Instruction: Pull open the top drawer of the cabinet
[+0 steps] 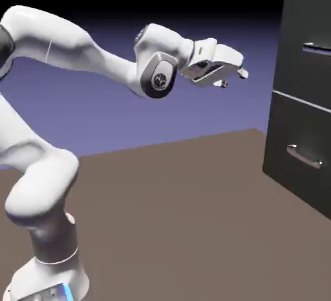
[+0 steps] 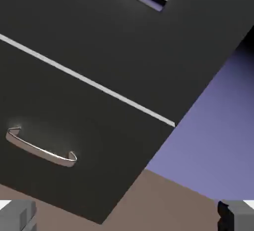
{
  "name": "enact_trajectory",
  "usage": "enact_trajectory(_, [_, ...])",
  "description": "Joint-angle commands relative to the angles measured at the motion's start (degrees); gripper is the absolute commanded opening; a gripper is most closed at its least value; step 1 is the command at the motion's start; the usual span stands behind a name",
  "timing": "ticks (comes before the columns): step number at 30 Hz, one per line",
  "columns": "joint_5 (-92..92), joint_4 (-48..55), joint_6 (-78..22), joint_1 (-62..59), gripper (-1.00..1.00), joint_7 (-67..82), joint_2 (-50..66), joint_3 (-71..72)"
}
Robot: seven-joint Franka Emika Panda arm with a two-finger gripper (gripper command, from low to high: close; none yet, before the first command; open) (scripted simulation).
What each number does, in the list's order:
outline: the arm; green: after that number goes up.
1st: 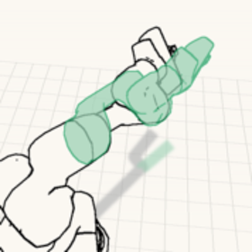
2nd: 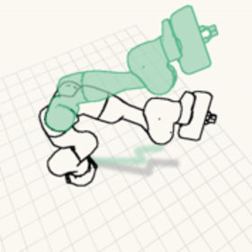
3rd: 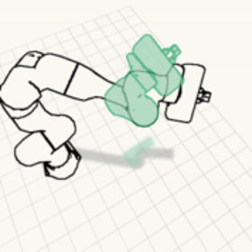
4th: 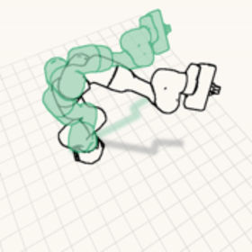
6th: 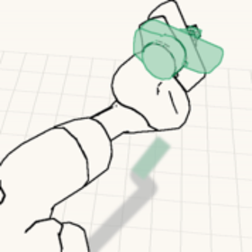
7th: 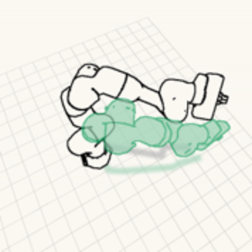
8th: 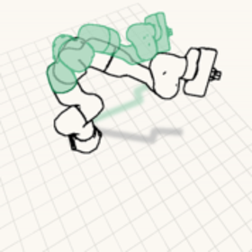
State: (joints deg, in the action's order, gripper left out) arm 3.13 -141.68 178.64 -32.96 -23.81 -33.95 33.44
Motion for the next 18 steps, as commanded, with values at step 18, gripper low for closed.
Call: enact_trajectory(18, [3.5, 21.5, 5.1, -37.4, 0.00, 20.7, -1.4, 37.1])
